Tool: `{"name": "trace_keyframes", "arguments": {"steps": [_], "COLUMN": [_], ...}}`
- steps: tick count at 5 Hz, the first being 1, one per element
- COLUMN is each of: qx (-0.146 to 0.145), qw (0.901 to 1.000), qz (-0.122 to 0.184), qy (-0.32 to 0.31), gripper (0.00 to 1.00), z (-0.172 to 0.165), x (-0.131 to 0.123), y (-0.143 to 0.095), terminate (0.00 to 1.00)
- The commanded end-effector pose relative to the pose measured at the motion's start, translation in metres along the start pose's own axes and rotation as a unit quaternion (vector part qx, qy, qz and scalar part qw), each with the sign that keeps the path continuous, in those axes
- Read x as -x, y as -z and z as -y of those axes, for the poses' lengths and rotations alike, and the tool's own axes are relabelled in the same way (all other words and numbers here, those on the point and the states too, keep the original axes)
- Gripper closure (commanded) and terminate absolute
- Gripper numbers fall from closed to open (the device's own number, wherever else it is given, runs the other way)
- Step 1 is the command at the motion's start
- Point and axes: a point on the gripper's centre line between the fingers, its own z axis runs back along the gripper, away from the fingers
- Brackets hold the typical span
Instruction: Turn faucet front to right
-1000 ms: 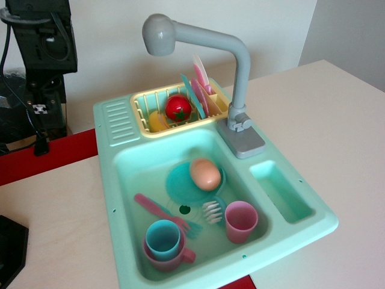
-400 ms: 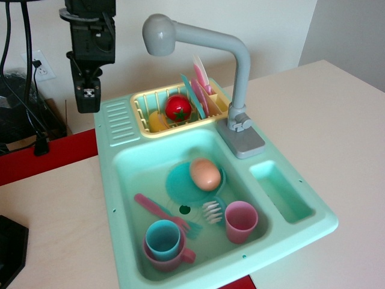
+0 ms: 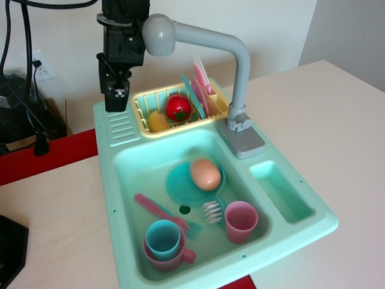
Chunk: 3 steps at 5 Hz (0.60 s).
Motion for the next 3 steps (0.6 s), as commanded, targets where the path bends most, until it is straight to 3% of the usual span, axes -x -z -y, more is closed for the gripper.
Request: {"name": "trace_keyframes", "arguments": {"steps": [1, 3], "qx": [-0.007, -0.033], "qw": [0.9993, 0.9920], "qz": [0.015, 0.007], "qy": [0.032, 0.122], "gripper": [0.00, 0.00], "z": [0.021, 0.095], "x": [-0.014, -0.008], "y": [-0.014, -0.010], "terminate": [0.00, 0.00]}}
